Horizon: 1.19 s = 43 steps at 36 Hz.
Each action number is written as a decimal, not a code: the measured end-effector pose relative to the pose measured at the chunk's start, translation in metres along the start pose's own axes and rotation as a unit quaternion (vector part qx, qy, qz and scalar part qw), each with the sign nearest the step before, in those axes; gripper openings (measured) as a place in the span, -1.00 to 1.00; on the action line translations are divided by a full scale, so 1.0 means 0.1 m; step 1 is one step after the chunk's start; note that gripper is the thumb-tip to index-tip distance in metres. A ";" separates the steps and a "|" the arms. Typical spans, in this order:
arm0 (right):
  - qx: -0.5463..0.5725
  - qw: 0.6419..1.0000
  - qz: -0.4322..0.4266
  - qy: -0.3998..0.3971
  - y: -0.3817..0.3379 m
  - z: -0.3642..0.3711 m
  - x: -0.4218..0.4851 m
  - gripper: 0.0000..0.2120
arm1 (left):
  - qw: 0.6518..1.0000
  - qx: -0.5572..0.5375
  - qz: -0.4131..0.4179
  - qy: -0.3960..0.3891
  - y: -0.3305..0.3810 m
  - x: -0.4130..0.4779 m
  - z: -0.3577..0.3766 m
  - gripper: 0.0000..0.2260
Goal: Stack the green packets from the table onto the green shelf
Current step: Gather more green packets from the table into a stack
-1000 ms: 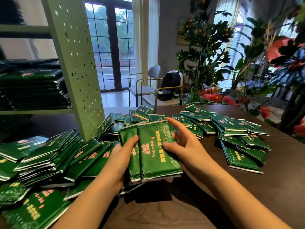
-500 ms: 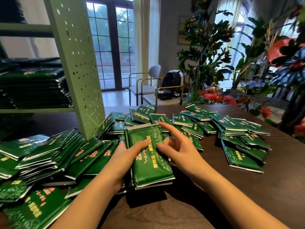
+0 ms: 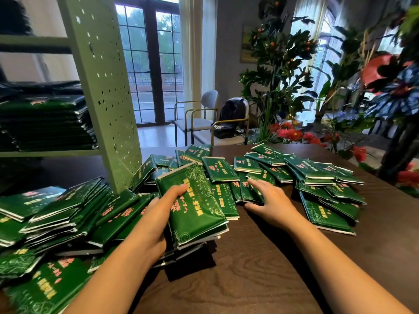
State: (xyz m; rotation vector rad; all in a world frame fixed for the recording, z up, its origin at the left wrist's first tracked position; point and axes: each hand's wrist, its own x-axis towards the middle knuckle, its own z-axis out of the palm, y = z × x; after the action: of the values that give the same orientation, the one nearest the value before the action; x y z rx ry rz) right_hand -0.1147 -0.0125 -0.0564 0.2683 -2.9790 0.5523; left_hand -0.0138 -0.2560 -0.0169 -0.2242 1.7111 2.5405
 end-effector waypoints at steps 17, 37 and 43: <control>-0.089 0.989 -0.052 0.103 -0.17 0.06 -0.02 -0.65 | 0.999 0.013 -0.034 0.037 -0.04 0.12 0.02 -0.27; 0.341 0.855 -0.186 0.345 -0.64 -0.16 -0.43 -0.73 | 0.999 0.007 -0.034 0.034 -0.10 0.24 -0.04 -0.04; 0.254 0.838 -0.351 0.332 -0.78 -0.12 -0.54 -0.72 | 0.998 0.021 -0.030 0.044 -0.13 0.26 -0.06 0.17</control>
State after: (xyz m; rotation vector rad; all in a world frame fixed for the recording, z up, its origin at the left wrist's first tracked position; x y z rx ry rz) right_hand -0.0464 -0.0716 -0.0249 0.9312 -1.8312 1.0385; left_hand -0.0370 -0.2577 -0.0352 -0.3847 1.7588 2.4851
